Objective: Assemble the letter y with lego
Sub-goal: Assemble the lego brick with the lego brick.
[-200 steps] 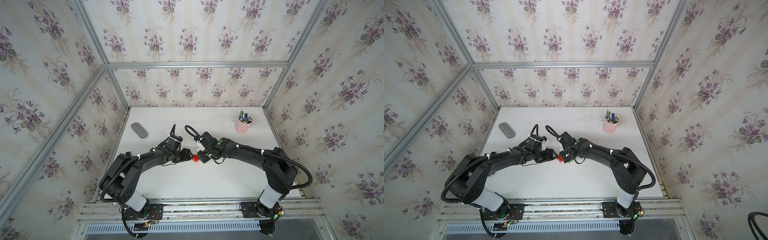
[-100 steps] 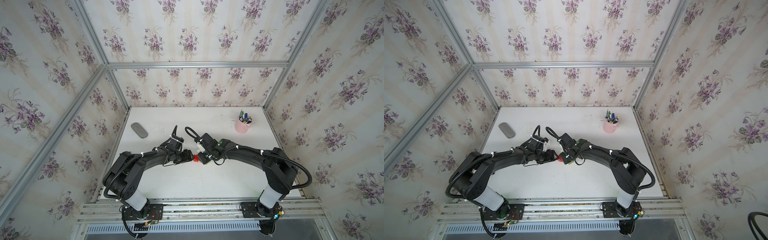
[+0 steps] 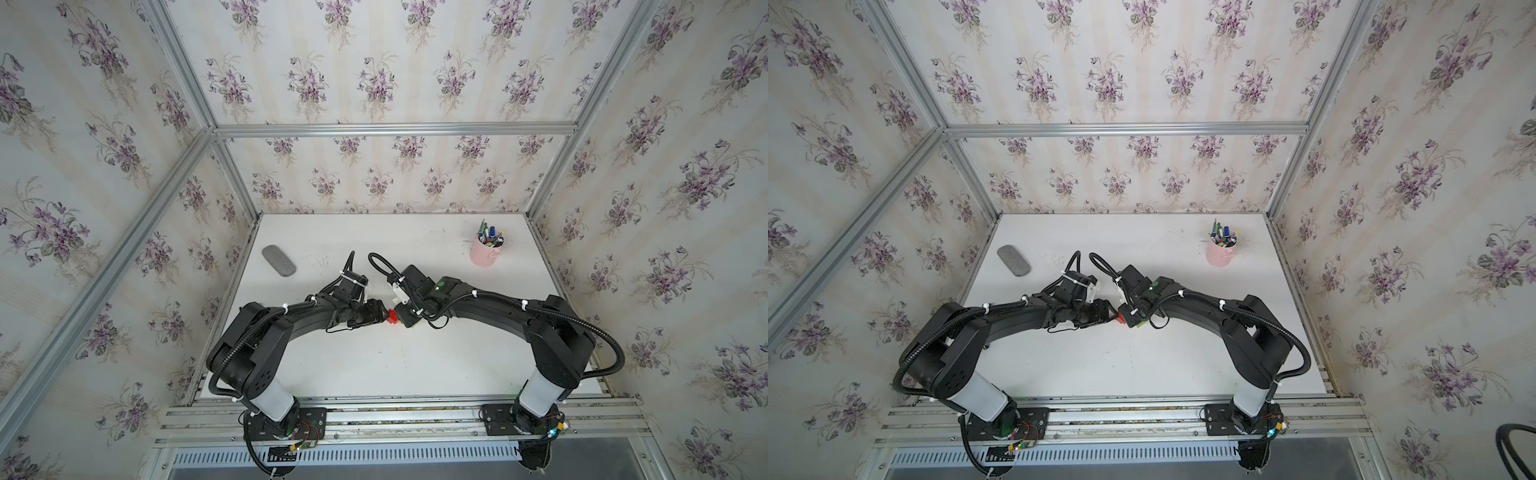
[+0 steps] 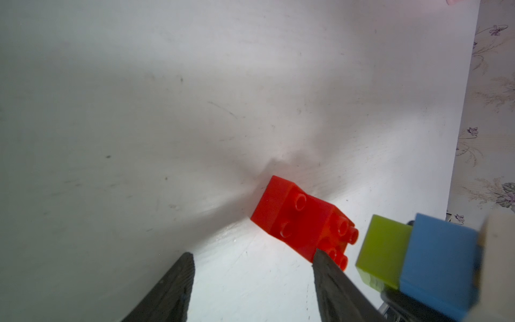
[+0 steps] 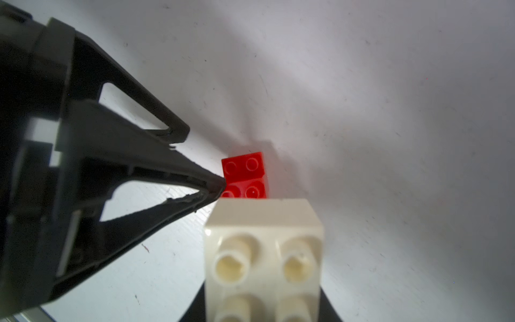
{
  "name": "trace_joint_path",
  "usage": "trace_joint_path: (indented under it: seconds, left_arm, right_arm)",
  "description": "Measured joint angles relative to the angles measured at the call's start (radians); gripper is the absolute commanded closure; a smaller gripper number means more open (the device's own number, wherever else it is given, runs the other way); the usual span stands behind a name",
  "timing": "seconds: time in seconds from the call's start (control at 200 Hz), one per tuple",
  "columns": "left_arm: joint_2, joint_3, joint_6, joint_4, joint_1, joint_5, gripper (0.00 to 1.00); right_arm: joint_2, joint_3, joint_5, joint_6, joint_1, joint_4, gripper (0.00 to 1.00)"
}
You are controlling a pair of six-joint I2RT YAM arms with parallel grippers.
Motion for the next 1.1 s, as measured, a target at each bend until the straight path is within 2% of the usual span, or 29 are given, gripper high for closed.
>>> trace_joint_path:
  seconds: [0.375,1.104]
  left_arm:
    - [-0.002,0.000,0.001,-0.005,0.000,-0.002,0.32]
    - [0.001,0.001,0.002,-0.002,0.000,-0.001,0.31]
  right_arm:
    - [0.004,0.022,0.005,-0.085,0.000,-0.022,0.81]
    - [0.053,0.053,-0.021,-0.142,0.008,-0.022,0.81]
